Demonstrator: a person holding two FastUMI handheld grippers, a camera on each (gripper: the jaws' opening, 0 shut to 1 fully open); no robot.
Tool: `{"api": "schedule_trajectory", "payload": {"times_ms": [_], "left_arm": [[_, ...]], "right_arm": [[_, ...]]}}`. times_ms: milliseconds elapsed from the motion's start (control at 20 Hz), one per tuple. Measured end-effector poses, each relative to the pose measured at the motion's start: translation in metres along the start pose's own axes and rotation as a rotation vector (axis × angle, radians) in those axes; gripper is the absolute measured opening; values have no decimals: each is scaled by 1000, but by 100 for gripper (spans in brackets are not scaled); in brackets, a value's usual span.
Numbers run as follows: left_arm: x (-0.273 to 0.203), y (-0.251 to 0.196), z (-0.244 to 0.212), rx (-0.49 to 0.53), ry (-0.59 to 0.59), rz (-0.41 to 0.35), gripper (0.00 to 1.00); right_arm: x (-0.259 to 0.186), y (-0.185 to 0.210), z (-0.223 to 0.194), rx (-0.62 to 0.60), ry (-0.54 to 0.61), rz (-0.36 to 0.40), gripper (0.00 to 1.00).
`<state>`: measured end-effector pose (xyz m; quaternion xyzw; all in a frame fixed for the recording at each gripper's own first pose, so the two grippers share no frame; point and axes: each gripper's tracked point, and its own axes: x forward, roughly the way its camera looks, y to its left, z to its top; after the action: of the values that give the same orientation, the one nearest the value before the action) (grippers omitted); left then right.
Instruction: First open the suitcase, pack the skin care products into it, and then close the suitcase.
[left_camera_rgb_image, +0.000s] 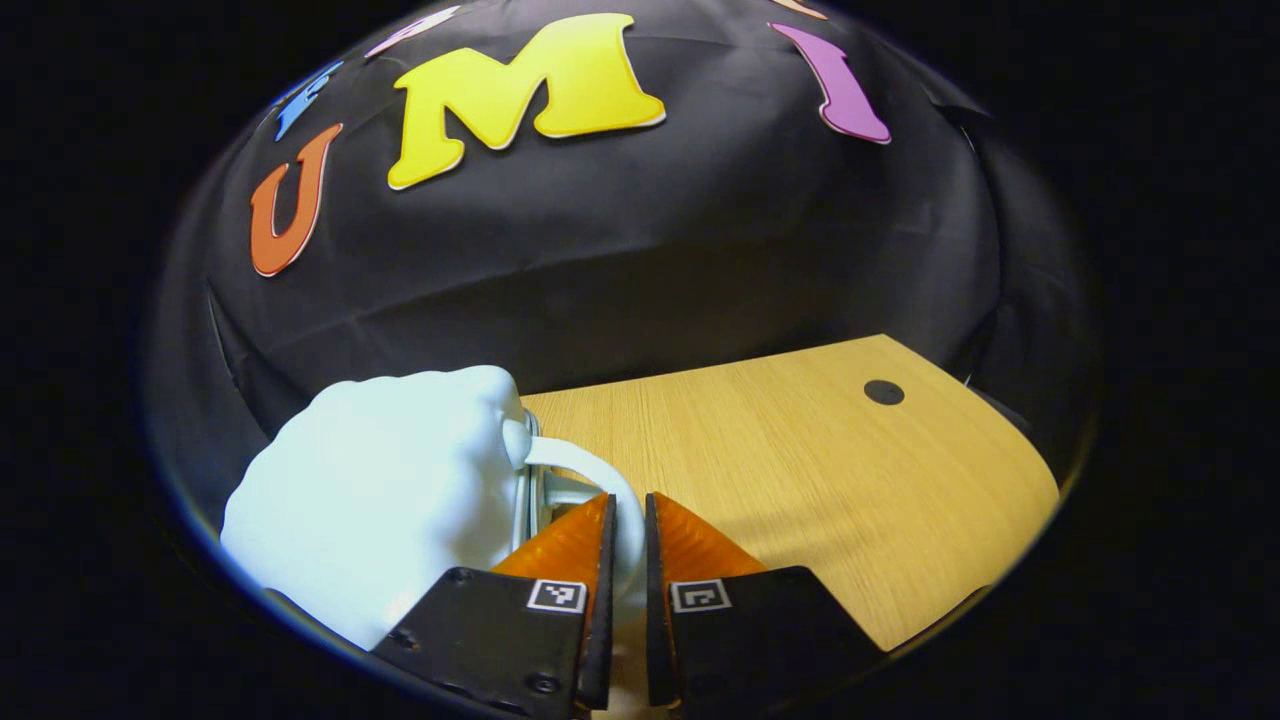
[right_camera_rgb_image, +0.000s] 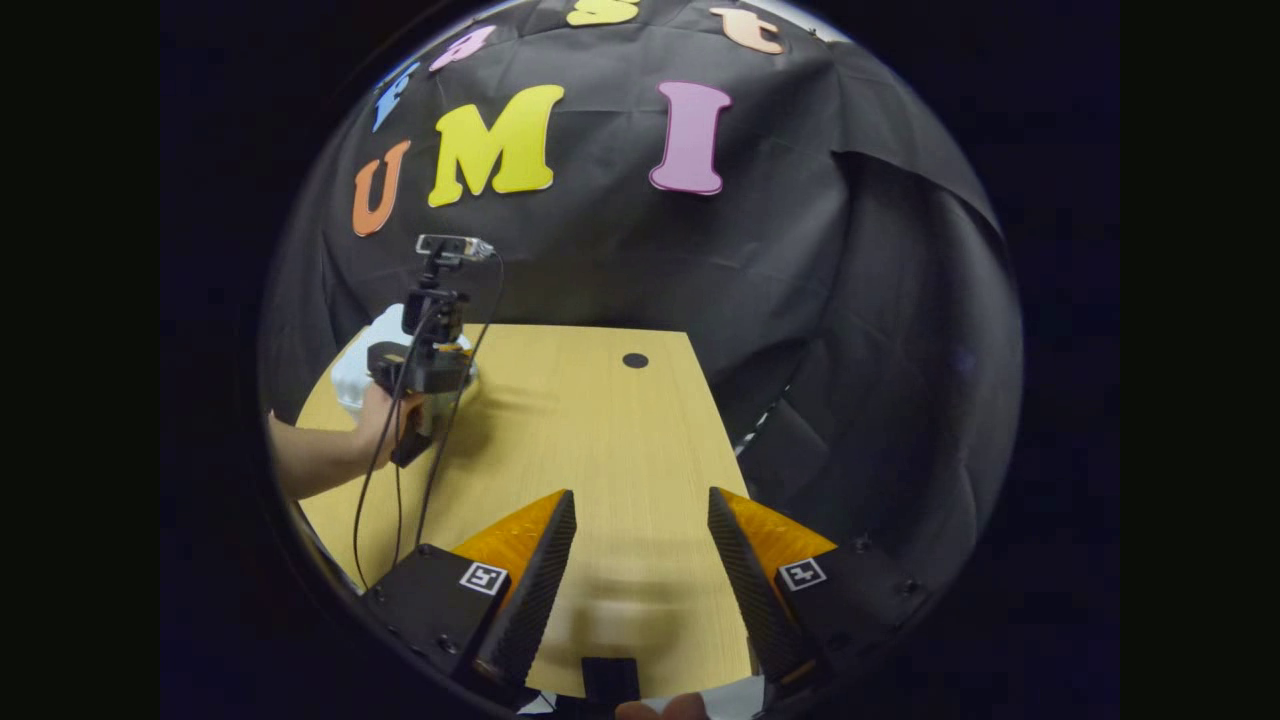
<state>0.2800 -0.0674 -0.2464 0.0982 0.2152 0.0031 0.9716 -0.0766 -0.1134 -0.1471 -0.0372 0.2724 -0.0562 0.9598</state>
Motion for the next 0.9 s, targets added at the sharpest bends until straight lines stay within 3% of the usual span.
{"api": "schedule_trajectory", "payload": {"times_ms": [100,200,250,300,350,500,700,900], "left_arm": [[-3,-9,-1,0,-22,-20,19],[-14,-22,6,-21,-57,-54,36],[-24,-28,14,-34,-78,-68,68],[-38,-28,23,-53,-104,-71,75],[-56,-26,37,-80,-131,-80,100],[-120,-6,95,-140,-257,-65,99],[-220,41,162,-201,-419,14,98],[-290,48,190,-84,-521,68,99]], "right_arm": [[-2,-1,0,-6,-4,-3,80],[-3,0,5,-8,-13,-5,80],[-2,1,10,-7,-26,-5,80],[-2,4,18,-2,-49,0,80],[-3,9,30,0,-81,5,80],[-7,22,80,7,-220,18,78],[-22,46,150,34,-409,59,80],[-38,74,192,46,-527,119,79]]}}
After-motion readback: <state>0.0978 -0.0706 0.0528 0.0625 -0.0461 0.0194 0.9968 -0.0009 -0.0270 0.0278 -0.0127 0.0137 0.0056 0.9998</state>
